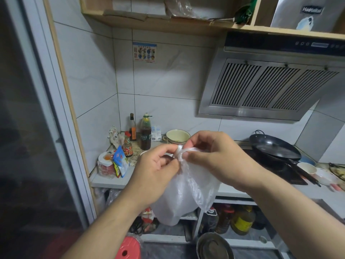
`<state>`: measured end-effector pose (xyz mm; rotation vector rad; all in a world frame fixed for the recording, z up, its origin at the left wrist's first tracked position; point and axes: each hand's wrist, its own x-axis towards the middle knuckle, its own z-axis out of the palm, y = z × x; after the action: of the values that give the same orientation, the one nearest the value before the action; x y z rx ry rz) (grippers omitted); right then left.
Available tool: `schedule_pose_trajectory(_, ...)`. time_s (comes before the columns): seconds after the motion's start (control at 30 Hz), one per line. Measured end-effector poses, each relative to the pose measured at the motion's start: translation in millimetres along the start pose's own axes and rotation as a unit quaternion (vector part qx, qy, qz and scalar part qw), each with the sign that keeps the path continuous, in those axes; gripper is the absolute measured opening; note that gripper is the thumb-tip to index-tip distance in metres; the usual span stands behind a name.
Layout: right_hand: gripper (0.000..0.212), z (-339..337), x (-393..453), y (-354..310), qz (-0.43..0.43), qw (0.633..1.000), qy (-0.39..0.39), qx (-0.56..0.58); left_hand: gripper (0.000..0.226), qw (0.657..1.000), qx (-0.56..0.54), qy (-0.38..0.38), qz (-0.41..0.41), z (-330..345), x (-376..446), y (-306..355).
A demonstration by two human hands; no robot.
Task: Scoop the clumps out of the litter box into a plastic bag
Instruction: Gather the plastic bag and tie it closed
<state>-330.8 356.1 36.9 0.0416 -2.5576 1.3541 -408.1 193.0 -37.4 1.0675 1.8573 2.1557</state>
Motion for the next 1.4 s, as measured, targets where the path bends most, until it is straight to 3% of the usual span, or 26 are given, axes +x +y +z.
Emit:
schedule_pose_trajectory(0.2, 0.027, -1.5, 0.2, 3.8, 0.005, 0.999, -0.010, 0.031, 0.020, 0.998, -0.056, -0.005, -0.030, 4.2, -3.7, 6.9)
schedule_pose_trajectory(0.3, 0.023, -4.8, -1.9, 3.3, 0.013, 0.993, -0.066, 0.097, 0.016, 0.996, -0.069, 0.012, -0.055, 3.6, -2.8, 7.9)
schedule_pose_trajectory(0.47, 0.021, -7.8, 0.5, 5.5, 0.065, 0.973, -0.054, 0.216, 0.013, 0.991, -0.118, 0.004, -0.070, 0.5, -4.0, 9.7)
schedule_pose_trajectory(0.6, 0.010, -2.2, -5.2, 6.8, 0.021, 0.980, -0.090, 0.176, 0.018, 0.982, -0.174, -0.010, -0.069, -0.5, -6.0, 10.0)
schedule_pose_trajectory(0.73, 0.010, 0.3, -5.2, 8.1, -0.010, 0.990, -0.072, 0.123, 0.029, 0.981, -0.180, 0.001, -0.078, -0.6, -6.9, 9.7)
schedule_pose_trajectory(1.03, 0.009, -2.9, -3.1, 11.1, -0.026, 0.985, -0.079, 0.149, 0.013, 0.993, -0.095, -0.021, -0.061, -1.2, -6.0, 24.2)
schedule_pose_trajectory(1.13, 0.016, 1.9, -3.9, 11.4, -0.037, 0.992, -0.040, 0.117, 0.013, 0.994, -0.088, -0.036, -0.058, -0.5, -5.3, 25.2)
schedule_pose_trajectory(1.23, 0.022, 5.9, -5.3, 10.1, -0.061, 0.998, 0.014, 0.010, 0.013, 0.996, -0.075, -0.021, -0.047, 2.0, -4.7, 22.6)
schedule_pose_trajectory(1.4, 0.027, 15.8, -5.9, 9.5, -0.127, 0.981, 0.108, -0.100, 0.018, 0.993, -0.099, -0.046, -0.045, 4.5, -2.8, 22.2)
